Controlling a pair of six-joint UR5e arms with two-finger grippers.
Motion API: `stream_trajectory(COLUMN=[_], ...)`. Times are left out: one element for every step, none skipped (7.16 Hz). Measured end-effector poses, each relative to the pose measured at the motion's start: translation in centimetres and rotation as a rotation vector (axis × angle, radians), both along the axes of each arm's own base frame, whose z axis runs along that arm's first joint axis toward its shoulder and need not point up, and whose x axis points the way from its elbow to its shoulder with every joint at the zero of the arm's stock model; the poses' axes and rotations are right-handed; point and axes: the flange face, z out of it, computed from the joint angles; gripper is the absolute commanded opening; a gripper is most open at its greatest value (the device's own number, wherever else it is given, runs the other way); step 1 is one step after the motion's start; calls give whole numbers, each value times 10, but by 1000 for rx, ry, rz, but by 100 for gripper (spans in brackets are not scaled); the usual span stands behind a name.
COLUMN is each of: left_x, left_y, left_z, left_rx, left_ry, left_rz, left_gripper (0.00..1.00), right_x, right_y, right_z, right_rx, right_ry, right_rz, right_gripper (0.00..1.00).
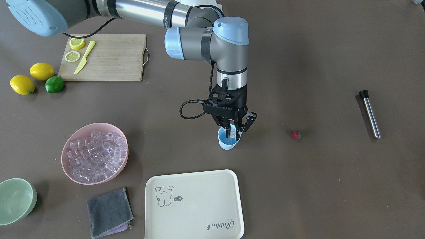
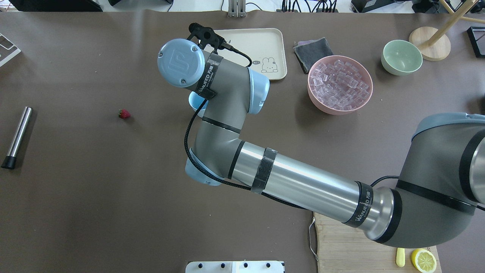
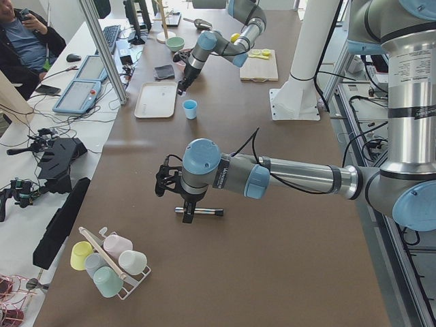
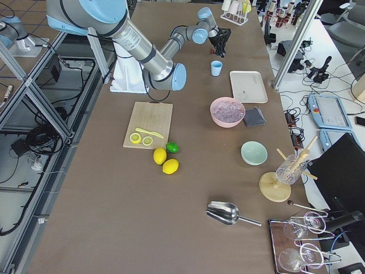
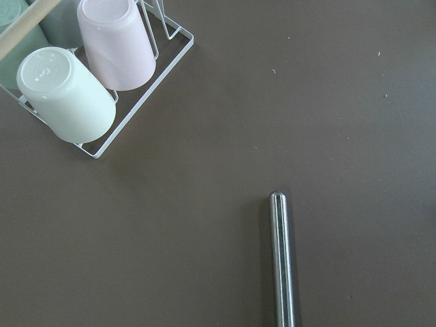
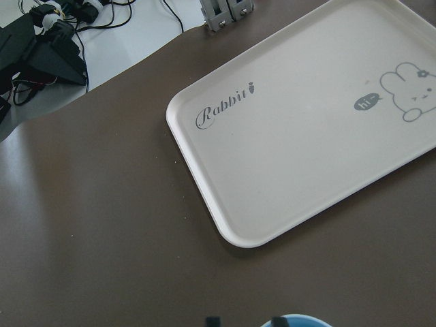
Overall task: Mash ice and strawberries in cup
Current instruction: 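Carry the ice cube with the right gripper to the blue cup and release, then return the right gripper to the pink bowl of ice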
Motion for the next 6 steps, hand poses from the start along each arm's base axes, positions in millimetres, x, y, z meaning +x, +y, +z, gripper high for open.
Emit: stream_trajectory(left_x=[0, 0, 0, 1, 1, 1], left_y=[0, 3, 7, 11, 12, 12], left_z=[2, 4, 7, 9, 10, 11], left_rx=[-2, -5, -9, -13, -16, -16], left_ry=[0, -1, -1, 0, 0, 0], left_rz=[2, 3, 4, 4, 4, 4], left_gripper=[98, 98, 98, 98, 98, 98], right_x=[-10, -16, -19, -20, -20, -20], right_y=[8, 13, 16, 16, 16, 15], right_z=[3, 7, 12, 17, 20, 22], right_rx=[11, 15, 16, 17, 20, 25], right_ry=[1, 4, 10, 19, 26, 33], right_rz=[2, 0, -4, -6, -7, -9], right_gripper=[29, 31, 32, 34, 68, 98])
